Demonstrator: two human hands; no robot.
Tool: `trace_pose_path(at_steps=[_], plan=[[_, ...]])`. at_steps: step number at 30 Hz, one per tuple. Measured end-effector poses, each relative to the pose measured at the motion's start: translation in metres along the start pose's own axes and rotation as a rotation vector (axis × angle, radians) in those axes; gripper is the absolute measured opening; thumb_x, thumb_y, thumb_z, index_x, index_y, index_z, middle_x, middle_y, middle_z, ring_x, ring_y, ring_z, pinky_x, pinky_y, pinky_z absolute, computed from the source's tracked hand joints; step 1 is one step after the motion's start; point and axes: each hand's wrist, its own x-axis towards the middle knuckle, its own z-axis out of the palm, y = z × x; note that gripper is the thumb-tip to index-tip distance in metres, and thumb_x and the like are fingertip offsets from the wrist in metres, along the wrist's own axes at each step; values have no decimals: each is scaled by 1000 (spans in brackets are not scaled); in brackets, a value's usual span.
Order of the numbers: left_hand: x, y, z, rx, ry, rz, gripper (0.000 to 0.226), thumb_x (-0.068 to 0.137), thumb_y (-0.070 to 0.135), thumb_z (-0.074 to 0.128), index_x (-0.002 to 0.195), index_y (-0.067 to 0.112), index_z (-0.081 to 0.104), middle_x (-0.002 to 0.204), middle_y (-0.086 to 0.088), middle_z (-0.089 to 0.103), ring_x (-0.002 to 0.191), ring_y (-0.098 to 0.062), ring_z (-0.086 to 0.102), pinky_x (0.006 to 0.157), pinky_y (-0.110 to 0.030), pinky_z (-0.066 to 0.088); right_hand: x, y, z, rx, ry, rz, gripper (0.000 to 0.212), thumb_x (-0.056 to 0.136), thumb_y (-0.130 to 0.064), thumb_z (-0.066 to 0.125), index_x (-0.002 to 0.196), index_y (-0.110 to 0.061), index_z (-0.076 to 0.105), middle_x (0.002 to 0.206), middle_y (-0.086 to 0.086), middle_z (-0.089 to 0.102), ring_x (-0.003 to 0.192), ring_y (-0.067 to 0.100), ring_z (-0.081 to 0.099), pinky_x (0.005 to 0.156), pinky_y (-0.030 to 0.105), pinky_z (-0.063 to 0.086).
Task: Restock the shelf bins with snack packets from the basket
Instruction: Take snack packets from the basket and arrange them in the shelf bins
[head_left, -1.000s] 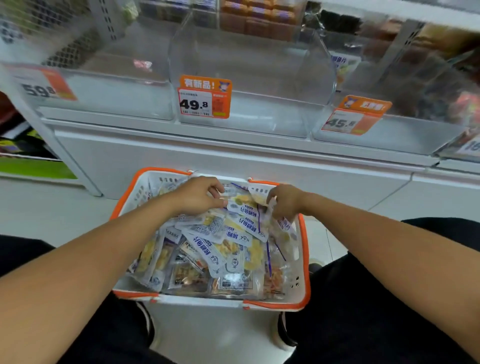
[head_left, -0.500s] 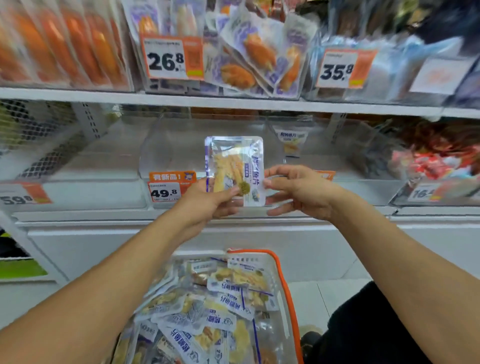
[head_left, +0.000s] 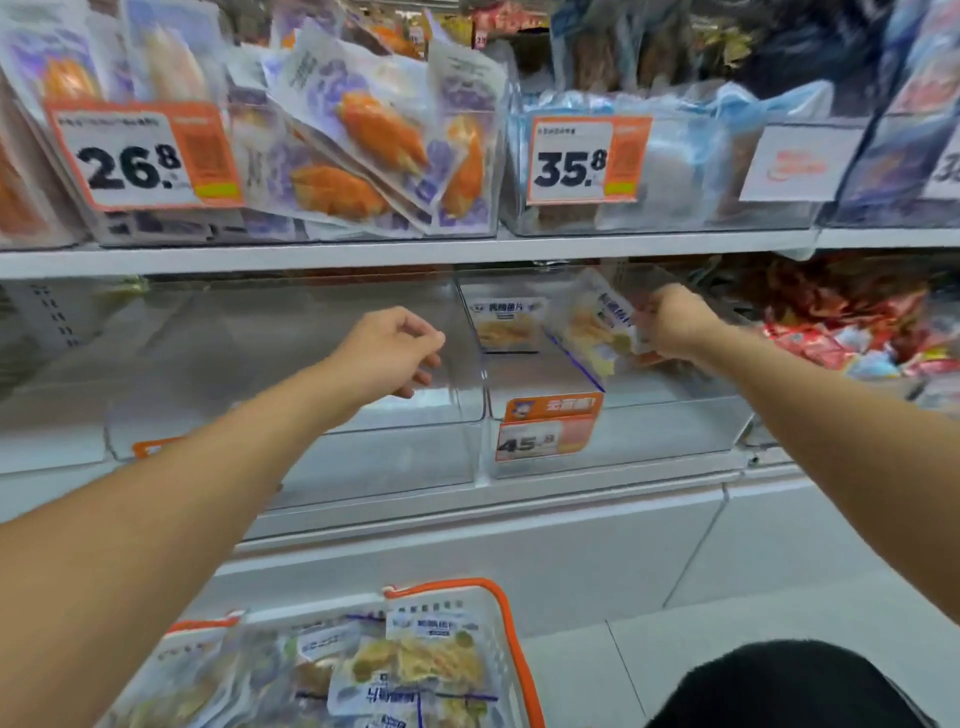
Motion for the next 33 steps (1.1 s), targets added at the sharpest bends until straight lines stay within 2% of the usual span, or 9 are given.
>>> trace_pose_path(at_steps=[2, 5, 9, 12, 14, 19, 28, 30, 33], plan=[[13, -6, 9, 19, -20, 1, 8, 97, 24, 59, 94, 17, 60, 87, -4, 69, 71, -18, 65, 55, -27, 50, 12, -11, 22, -228, -97, -90, 37, 92, -10, 63, 128, -5, 58, 122, 18, 65, 111, 33, 63, 90, 34, 51], [25, -16, 19, 42, -41, -3, 8, 97, 24, 59, 94, 17, 60, 89, -5, 69, 74, -18, 66, 58, -28, 50, 38, -33, 55, -320, -136, -289, 27, 102, -14, 52, 127, -8, 60, 133, 14, 60, 117, 32, 58, 96, 32, 44], [30, -24, 23, 45, -37, -3, 11, 98, 25, 59, 101, 15, 61, 92, -5, 71, 80, -18, 68, 60, -27, 51, 66, -55, 87, -209, -99, -354, 20, 101, -16, 55, 114, -7, 67, 121, 13, 66, 95, 23, 63, 86, 29, 50], [29, -28, 20, 30, -30, 7, 14, 97, 24, 59, 106, 12, 62, 94, -8, 71, 82, -19, 68, 60, -25, 52, 82, -60, 99, -138, -38, -336, 15, 96, -18, 65, 105, -6, 66, 109, 12, 67, 100, 26, 64, 84, 30, 49], [30, -30, 17, 28, -15, 12, 17, 97, 23, 60, 109, 11, 61, 96, -9, 71, 82, -17, 68, 60, -23, 53, 89, -58, 105, -104, 5, -265, 27, 91, -23, 71, 109, -6, 61, 110, 11, 63, 105, 27, 61, 82, 29, 45], [35, -33, 9, 23, -1, 17, 20, 95, 22, 63, 112, 11, 60, 99, -9, 71, 84, -17, 68, 58, -22, 52, 100, -51, 114, -88, 87, -109, 78, 80, -36, 82, 139, -2, 42, 135, 17, 52, 124, 32, 51, 97, 36, 44], [37, -31, 3, 42, 35, 19, 20, 94, 25, 65, 109, 14, 58, 104, -12, 70, 84, -20, 68, 57, -26, 50, 90, -59, 104, -88, 55, -20, 100, 77, -49, 80, 150, -5, 27, 148, 16, 42, 133, 33, 47, 105, 39, 45], [28, -30, 0, 60, 57, 36, 21, 94, 24, 65, 111, 14, 59, 101, -13, 70, 84, -20, 68, 54, -24, 48, 73, -61, 93, -80, 72, -48, 91, 78, -48, 80, 145, -6, 35, 145, 14, 44, 131, 31, 48, 102, 36, 46], [9, -32, -7, 76, 84, 77, 21, 93, 24, 67, 111, 14, 60, 95, -10, 71, 84, -21, 69, 56, -24, 44, 32, -60, 81, -42, 147, -180, 57, 81, -39, 80, 121, -8, 55, 127, 11, 55, 117, 29, 55, 88, 32, 45]])
